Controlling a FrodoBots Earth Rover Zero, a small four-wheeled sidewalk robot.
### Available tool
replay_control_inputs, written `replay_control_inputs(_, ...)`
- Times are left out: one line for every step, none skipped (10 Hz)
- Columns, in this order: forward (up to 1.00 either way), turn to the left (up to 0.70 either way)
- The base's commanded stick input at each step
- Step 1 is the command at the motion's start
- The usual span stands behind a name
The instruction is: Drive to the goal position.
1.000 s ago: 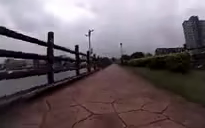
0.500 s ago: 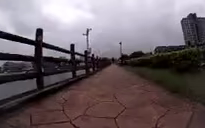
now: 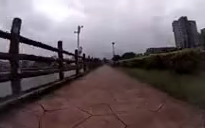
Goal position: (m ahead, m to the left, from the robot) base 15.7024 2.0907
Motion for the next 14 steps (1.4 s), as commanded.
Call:
replay_control_inputs(1.00, 0.00)
replay_control_inputs(1.00, 0.00)
replay_control_inputs(1.00, 0.00)
replay_control_inputs(1.00, 0.00)
replay_control_inputs(1.00, 0.00)
replay_control_inputs(1.00, 0.00)
replay_control_inputs(1.00, 0.00)
replay_control_inputs(1.00, 0.00)
replay_control_inputs(1.00, 0.00)
replay_control_inputs(1.00, 0.00)
replay_control_inputs(1.00, 0.00)
replay_control_inputs(1.00, 0.00)
replay_control_inputs(1.00, 0.00)
replay_control_inputs(1.00, 0.00)
